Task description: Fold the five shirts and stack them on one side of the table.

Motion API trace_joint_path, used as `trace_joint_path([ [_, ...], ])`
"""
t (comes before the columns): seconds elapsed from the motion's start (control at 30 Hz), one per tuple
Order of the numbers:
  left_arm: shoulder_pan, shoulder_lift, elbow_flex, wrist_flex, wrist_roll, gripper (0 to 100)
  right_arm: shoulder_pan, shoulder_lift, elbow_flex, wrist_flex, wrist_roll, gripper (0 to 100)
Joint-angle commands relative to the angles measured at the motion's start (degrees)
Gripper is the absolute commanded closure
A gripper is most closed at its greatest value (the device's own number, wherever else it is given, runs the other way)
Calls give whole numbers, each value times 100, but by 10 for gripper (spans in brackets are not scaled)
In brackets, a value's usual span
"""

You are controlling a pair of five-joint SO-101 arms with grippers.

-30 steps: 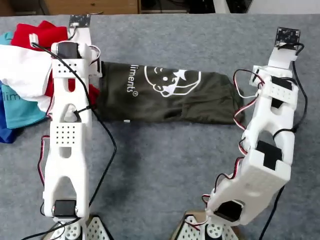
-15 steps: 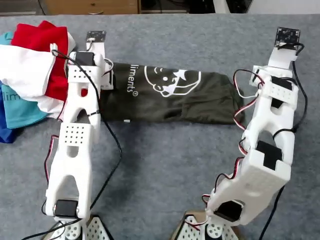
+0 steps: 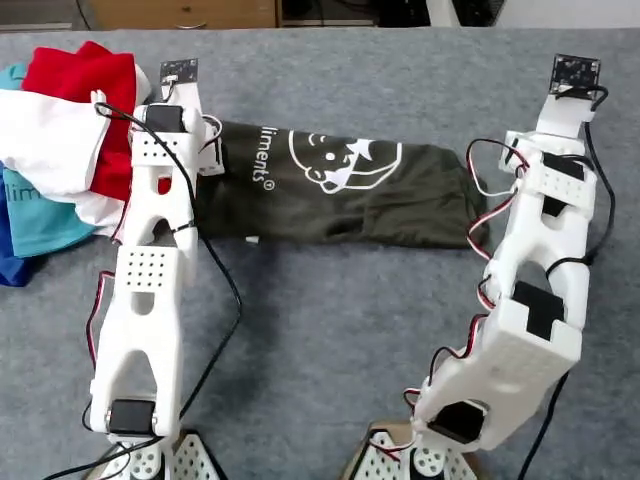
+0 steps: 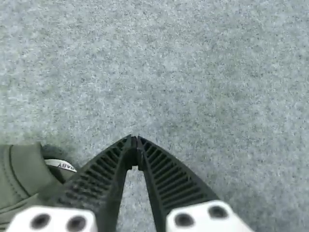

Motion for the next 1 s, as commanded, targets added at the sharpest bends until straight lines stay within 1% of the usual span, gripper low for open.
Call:
trace_joint_path([
  [0.0,18,-22,-18,229,18,836,66,-48,-180,-123,-9,997],
  [0.1,220,13,-9,369,9,856,75,-48,-180,-123,-9,997],
  [0.27,448,22,-18,378,9,986,92,-48,-180,-123,-9,997],
  [0.33,536,22,-18,378,9,974,154,-48,-180,-123,-9,997],
  [0.43,703,4,-53,378,18,982,207,-48,-189,-123,-9,997],
  [0.57,1055,-66,-176,413,18,982,277,-101,-207,-123,-9,997],
  [0.63,1240,-189,-378,527,26,982,391,-180,-347,-79,-53,997],
  [0.77,1662,-593,-378,527,44,982,796,-505,-409,-88,-62,997],
  [0.87,1978,-884,-378,527,44,982,1095,-488,-444,-141,-62,997],
  [0.97,2259,-1077,-378,527,53,982,1235,-303,-435,-440,-62,997],
])
